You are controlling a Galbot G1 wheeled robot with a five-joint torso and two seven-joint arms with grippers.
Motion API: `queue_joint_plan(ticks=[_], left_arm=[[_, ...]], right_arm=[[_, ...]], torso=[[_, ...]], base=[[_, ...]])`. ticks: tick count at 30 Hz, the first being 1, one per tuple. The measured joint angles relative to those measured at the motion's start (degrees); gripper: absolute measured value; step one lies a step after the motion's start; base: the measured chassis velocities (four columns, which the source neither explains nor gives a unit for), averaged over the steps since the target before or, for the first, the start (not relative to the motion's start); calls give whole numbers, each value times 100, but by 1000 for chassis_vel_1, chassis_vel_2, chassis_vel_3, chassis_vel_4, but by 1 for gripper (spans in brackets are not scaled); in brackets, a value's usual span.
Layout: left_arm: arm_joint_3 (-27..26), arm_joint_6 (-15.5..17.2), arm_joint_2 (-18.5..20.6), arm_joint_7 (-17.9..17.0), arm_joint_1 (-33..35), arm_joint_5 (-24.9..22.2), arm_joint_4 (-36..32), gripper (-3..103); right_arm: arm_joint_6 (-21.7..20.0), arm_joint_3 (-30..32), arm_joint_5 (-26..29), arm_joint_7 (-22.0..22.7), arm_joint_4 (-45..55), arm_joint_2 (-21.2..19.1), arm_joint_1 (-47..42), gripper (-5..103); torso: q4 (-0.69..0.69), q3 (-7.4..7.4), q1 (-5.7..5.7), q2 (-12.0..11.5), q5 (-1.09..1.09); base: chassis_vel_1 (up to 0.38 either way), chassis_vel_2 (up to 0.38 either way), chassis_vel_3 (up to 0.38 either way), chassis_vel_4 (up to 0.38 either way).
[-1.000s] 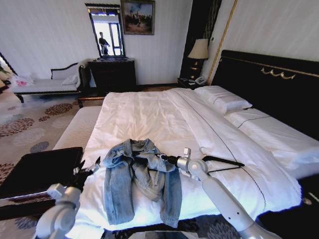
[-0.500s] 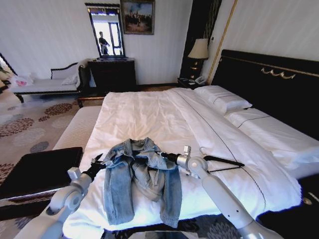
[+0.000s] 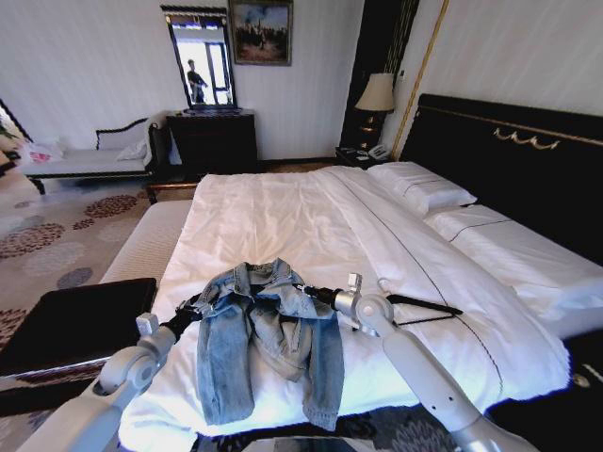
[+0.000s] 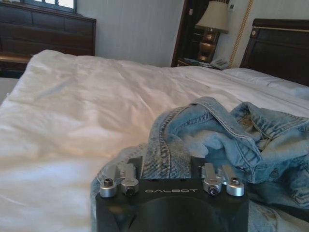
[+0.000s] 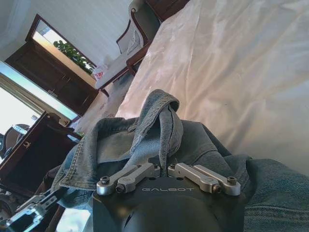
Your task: Pick up the clothes from the bed and hang them on the clothes hanger.
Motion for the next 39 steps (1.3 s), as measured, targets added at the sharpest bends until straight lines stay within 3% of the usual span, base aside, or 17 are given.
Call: queue_joint_plan(ticks=[1,3,7,12,15,23,26,33,39], left_arm=[[43,1,-5,0,-53,2,28,48],[62,1,-9,0,-79,2,41,48],[149,16,-41,-17,-229,-71,86,26],[119,16,-55,-19,-228,-59,89,15],[47,11,-68,-29,-179,-64,46,3],[-372,-22,-45,-75,16,-99,-311,3],[-761,-3,188,-141,92,-350,-608,3],[-1074,16,519,-227,119,-526,-942,3],[-1625,165,846,-492,-44,-953,-1501,3]], right_arm=[[0,2,2,0,6,-5,-2,1],[0,5,3,1,9,-9,-4,1],[2,63,22,2,76,-80,-64,1],[3,85,30,1,119,-92,-86,1],[3,87,29,-6,176,-100,-118,1],[71,183,-177,-19,547,-246,-258,1],[104,306,-272,22,829,-431,-224,1],[186,376,-251,199,1265,-624,84,1],[475,326,-332,578,1761,-864,668,1]], torso=[[0,0,0,0,0],[0,0,0,0,0],[-1,0,0,0,0],[-1,0,0,0,0],[0,0,0,0,0],[0,0,0,0,0],[-2,0,0,0,0],[-1,0,0,0,0],[-2,0,0,0,0]], base=[[0,0,0,0],[0,0,0,0],[0,0,0,0],[0,0,0,0],[0,0,0,0],[0,0,0,0],[0,0,0,0],[0,0,0,0],[0,0,0,0]])
